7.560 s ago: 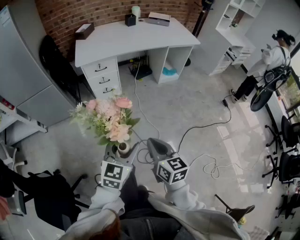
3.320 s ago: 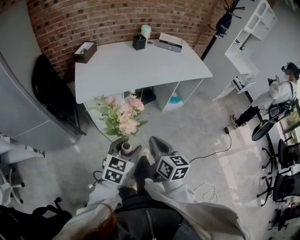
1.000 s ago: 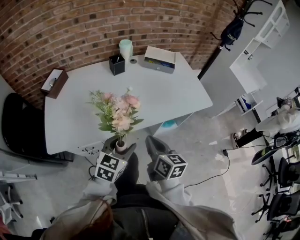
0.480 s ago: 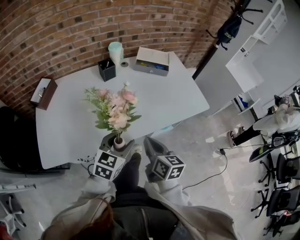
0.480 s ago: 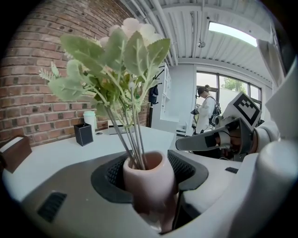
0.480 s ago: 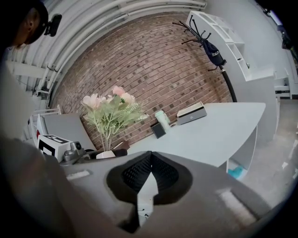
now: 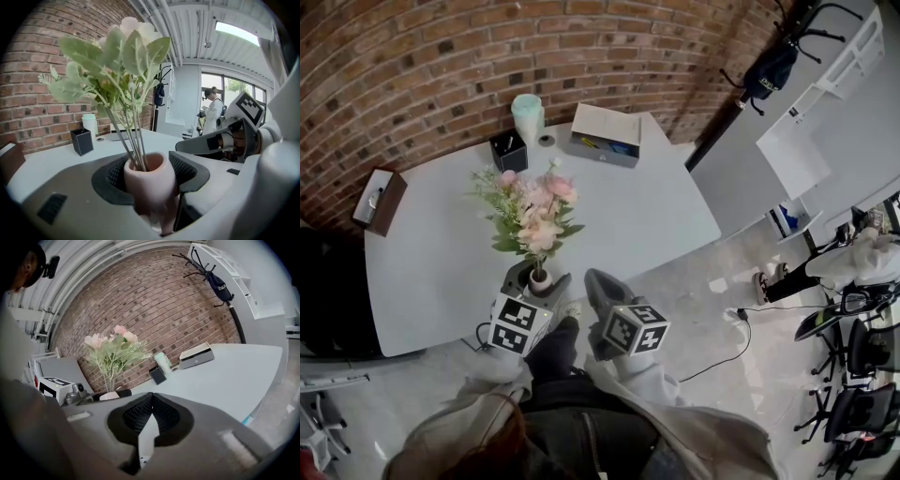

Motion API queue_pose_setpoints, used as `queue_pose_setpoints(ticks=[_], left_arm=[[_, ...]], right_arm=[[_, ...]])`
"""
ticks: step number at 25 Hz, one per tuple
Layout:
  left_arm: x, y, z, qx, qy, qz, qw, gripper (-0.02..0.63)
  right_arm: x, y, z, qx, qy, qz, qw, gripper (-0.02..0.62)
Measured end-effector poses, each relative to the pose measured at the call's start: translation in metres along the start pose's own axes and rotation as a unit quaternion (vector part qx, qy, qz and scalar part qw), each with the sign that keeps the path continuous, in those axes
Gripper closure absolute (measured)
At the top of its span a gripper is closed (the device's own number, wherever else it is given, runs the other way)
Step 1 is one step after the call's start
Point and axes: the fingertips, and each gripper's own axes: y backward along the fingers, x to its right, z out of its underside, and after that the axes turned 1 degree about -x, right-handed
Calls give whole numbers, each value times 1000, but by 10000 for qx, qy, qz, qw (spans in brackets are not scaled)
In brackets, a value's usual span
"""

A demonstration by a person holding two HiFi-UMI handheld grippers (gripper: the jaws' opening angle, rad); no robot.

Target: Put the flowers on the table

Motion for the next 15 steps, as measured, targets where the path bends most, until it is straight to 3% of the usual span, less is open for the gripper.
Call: queue_pose_setpoints(ticks=[15], left_arm=[[-62,-89,-55,36,-17,-3,10000,370]], right_arm=[[49,-73,-66,-322,295,-79,9990,597]])
